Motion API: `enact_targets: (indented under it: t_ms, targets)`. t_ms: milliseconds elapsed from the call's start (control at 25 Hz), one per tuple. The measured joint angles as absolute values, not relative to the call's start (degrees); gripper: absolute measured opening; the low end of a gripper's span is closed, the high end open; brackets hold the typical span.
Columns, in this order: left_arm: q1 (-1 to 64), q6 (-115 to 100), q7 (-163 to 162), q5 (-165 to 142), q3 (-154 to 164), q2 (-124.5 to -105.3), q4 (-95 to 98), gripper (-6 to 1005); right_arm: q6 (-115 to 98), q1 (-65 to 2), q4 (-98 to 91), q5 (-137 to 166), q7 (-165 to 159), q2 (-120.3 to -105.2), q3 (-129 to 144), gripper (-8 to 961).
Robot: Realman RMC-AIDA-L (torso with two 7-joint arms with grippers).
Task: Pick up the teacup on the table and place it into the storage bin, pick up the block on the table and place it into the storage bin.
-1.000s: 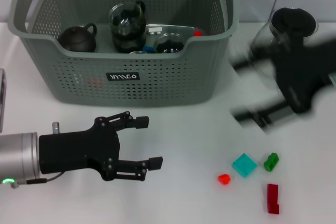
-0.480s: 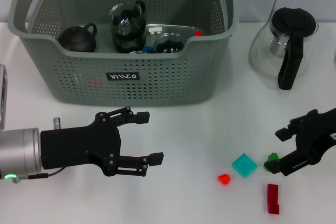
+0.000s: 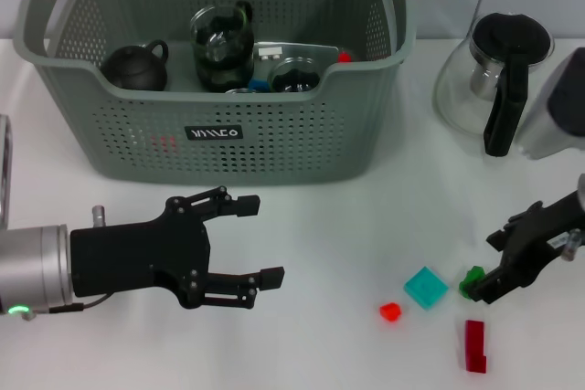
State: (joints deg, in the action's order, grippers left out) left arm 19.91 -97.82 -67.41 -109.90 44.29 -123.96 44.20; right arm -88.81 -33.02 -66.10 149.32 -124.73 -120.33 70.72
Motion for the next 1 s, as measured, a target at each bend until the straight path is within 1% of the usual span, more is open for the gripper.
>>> enact_targets:
  t_ms: [440,560,1000]
  targets:
    - [19.78,-97.81,-67.41,-109.86,44.3,-124.1,44.2,947,-83.27,-33.84,-61.94,149.32,-125.59,-120.44,76.08,919]
    - [19.77,-97.82,-67.41,-109.86,44.3,-124.1,44.2,947,-82.34,-33.83,-61.89,149.16,-125.7,-120.47,77.03,758]
    - [19.75,-97.25,-67.41,-110.0,44.29,-124.01,43.53,947,-81.13,-33.84,-61.46,149.04,-126.44,-120.5,80.15,553]
